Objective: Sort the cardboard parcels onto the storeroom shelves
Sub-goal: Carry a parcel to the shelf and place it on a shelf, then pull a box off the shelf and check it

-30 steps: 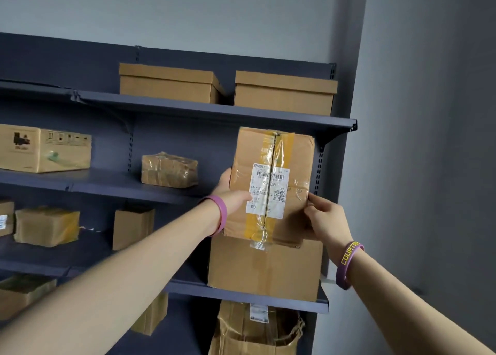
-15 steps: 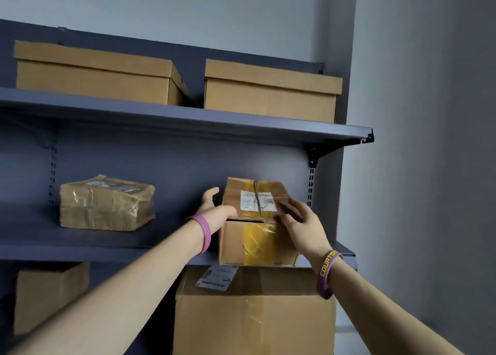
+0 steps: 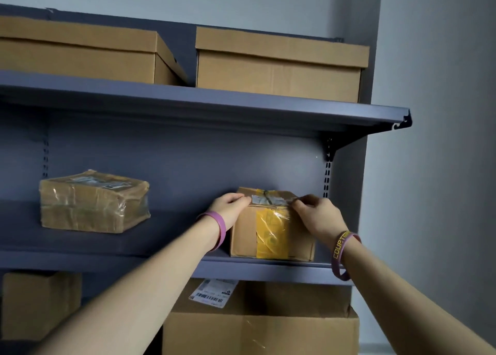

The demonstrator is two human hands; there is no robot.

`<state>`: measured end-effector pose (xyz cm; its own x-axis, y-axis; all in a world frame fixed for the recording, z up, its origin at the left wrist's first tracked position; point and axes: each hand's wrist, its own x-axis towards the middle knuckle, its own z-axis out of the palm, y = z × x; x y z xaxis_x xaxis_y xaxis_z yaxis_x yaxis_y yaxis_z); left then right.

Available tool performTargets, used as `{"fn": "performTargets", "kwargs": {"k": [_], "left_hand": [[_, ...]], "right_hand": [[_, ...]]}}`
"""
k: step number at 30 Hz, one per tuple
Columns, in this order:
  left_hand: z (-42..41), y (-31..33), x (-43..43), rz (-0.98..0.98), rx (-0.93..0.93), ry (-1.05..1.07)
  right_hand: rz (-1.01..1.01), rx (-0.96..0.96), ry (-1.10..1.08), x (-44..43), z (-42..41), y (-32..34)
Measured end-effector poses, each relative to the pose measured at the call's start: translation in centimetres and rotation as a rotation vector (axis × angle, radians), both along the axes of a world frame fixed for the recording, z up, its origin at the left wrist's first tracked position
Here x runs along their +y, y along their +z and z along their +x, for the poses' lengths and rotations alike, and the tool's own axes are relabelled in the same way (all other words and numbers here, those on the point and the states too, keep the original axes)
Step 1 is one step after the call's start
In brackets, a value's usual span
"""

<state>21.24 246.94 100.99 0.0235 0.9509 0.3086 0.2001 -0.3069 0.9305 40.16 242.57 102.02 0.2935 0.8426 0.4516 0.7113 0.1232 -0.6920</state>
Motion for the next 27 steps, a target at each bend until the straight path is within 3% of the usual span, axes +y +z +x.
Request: {"fn": "performTargets", "kwargs": {"k": [3,7,16,22,27], "left_hand": [[-2.1,1.5,-0.2,0.050,-0.017,0.040],[-7.5,3.8,-0.1,0.138,0.017,0.200],[-24.0,4.0,2.1,0.202,0.079,0.362],[-35.0,3.4,6.0,0.154,0.173,0.385],[-39.5,1.5,8.9,0.108,0.101,0.303]], "right_hand": [[0.110,-0.180,-0.075,-0.5,-2.2,2.7],[0.185,-0.193,0.079,0.3,-8.3,4.8],[0.073,-0.148,0.319,5.7,-24.4,3.7],[0.004,-0.062,0.281,9.8,-33.4,2.3],[-0.063,-0.036,0.155,11.7,-36.4,0.9]]}}
